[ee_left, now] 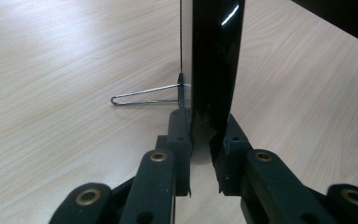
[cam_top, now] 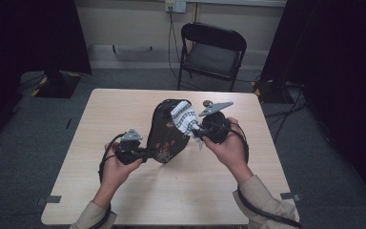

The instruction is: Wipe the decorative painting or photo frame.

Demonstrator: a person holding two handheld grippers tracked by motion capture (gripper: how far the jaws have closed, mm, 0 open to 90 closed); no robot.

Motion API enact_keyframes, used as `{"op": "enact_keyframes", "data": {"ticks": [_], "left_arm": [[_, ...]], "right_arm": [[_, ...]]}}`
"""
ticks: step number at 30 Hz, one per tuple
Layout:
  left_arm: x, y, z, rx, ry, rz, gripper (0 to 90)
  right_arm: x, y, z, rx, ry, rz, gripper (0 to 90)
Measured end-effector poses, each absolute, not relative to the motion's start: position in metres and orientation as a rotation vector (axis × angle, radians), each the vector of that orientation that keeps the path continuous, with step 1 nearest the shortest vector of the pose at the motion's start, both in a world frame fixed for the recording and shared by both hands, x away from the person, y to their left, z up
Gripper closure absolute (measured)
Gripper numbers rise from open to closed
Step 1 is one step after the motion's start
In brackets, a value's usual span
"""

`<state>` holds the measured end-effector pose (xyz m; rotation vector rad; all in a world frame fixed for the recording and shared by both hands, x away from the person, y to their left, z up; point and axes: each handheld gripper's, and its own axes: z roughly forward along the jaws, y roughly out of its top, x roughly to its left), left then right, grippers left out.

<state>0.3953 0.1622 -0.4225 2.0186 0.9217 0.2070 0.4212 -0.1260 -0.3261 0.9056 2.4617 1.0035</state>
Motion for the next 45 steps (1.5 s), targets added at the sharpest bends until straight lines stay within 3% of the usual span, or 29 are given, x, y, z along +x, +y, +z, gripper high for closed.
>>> {"op": "enact_keyframes", "data": {"ticks": [33, 45], "left_arm": [[0.394, 0.161, -0.423, 2.021, 0.911, 0.214, 78.8], [0.397, 0.159, -0.424, 2.011, 0.912, 0.215, 78.7]], "right_arm": [[0.406, -0.13, -0.435, 1.051, 2.608, 0.899, 77.5], [0.403, -0.136, -0.456, 1.084, 2.636, 0.843, 77.6]]}}
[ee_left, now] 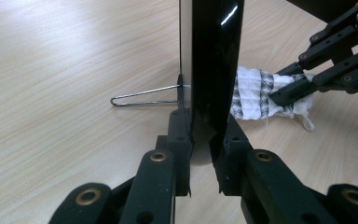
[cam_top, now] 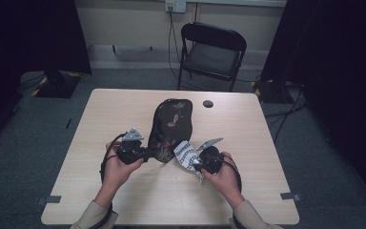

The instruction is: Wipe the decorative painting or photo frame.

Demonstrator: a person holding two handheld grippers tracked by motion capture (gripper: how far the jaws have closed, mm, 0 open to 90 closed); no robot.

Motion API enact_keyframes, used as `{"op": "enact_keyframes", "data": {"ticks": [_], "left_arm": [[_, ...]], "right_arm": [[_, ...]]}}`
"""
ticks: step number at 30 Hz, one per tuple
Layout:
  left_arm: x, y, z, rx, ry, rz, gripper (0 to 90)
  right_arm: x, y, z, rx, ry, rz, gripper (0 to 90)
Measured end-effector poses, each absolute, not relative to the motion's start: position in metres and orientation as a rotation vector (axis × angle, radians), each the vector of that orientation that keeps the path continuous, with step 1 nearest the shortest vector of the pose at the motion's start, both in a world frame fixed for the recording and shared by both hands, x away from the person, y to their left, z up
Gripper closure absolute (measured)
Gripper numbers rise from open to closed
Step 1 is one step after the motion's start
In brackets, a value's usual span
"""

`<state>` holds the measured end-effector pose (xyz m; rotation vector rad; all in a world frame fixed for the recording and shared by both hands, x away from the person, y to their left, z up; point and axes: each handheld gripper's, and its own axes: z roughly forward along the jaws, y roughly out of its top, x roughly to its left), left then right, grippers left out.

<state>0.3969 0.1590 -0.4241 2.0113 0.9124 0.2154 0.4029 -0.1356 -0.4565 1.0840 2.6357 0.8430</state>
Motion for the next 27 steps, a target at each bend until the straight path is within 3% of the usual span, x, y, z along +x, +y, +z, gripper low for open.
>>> {"op": "enact_keyframes", "data": {"ticks": [15, 21, 27], "left_arm": [[0.392, 0.165, -0.426, 1.989, 0.941, 0.225, 75.2], [0.387, 0.17, -0.424, 1.98, 0.957, 0.237, 73.6], [0.384, 0.172, -0.422, 1.98, 0.972, 0.245, 78.3]], "right_arm": [[0.4, -0.145, -0.446, 1.089, 2.613, 0.845, 77.6], [0.395, -0.149, -0.427, 1.07, 2.587, 0.86, 77.6], [0.393, -0.153, -0.398, 1.035, 2.546, 0.866, 77.6]]}}
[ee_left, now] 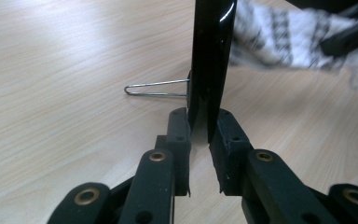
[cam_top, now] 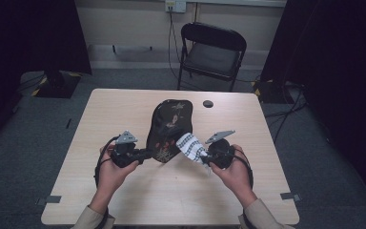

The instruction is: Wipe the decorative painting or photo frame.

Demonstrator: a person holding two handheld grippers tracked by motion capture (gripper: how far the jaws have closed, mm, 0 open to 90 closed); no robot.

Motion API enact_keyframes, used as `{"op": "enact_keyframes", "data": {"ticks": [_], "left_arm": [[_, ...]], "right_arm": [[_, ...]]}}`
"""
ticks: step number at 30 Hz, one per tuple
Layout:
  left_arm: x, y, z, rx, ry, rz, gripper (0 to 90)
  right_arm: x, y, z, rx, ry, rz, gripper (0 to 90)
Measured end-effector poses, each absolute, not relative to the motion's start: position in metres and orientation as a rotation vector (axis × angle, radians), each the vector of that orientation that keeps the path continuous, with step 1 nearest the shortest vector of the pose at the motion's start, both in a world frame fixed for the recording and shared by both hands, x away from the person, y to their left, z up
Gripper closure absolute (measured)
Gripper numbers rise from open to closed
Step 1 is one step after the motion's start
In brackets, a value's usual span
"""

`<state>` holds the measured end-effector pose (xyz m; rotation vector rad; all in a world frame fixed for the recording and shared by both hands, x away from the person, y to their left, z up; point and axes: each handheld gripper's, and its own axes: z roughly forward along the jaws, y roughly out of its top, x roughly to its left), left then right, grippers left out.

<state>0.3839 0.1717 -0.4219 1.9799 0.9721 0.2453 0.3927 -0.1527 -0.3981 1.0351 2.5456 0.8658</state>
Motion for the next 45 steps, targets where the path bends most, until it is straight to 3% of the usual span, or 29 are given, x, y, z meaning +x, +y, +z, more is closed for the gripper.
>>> {"op": "enact_keyframes", "data": {"ticks": [11, 23, 30, 45], "left_arm": [[0.384, 0.171, -0.421, 1.977, 0.972, 0.245, 78.6], [0.386, 0.172, -0.421, 1.98, 0.957, 0.234, 78.7], [0.387, 0.171, -0.42, 1.987, 0.953, 0.238, 78.7], [0.388, 0.172, -0.421, 1.99, 0.944, 0.234, 78.7]], "right_arm": [[0.395, -0.155, -0.341, 0.983, 2.466, 0.92, 77.6], [0.404, -0.128, -0.288, 0.883, 2.411, 0.997, 77.6], [0.414, -0.109, -0.302, 0.868, 2.457, 0.963, 77.6], [0.411, -0.116, -0.349, 0.912, 2.52, 0.925, 77.6]]}}
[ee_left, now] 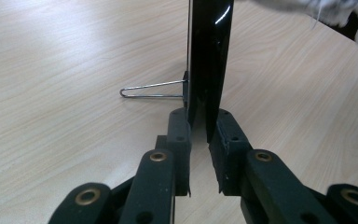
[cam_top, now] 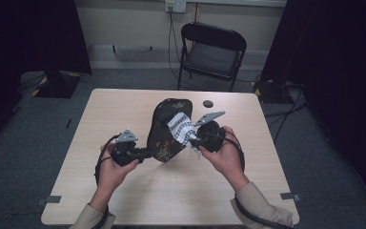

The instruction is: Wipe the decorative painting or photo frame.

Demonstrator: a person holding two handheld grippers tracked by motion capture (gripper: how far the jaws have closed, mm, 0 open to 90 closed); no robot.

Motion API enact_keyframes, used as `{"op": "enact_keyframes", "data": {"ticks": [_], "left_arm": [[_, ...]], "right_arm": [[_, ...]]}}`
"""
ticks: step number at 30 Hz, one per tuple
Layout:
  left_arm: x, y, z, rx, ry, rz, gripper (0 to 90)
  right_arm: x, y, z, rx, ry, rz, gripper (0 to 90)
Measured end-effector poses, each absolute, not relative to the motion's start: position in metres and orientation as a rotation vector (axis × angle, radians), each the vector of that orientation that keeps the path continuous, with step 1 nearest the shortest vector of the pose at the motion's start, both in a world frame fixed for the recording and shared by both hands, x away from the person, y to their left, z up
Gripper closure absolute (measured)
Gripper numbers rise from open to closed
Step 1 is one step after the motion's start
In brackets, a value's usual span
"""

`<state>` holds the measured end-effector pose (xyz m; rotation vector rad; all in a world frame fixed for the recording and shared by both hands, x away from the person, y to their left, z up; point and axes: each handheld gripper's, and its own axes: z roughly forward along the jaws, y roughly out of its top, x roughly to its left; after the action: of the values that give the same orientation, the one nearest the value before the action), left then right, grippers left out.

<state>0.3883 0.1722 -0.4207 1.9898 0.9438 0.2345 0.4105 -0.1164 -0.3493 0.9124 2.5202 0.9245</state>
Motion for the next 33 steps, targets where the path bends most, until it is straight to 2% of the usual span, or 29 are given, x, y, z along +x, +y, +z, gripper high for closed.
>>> {"op": "enact_keyframes", "data": {"ticks": [19, 33], "left_arm": [[0.389, 0.171, -0.421, 1.989, 0.947, 0.237, 78.7], [0.388, 0.172, -0.421, 1.988, 0.954, 0.238, 78.7]], "right_arm": [[0.399, -0.119, -0.437, 1.017, 2.656, 0.856, 77.5], [0.397, -0.123, -0.461, 1.047, 2.714, 0.81, 77.5]]}}
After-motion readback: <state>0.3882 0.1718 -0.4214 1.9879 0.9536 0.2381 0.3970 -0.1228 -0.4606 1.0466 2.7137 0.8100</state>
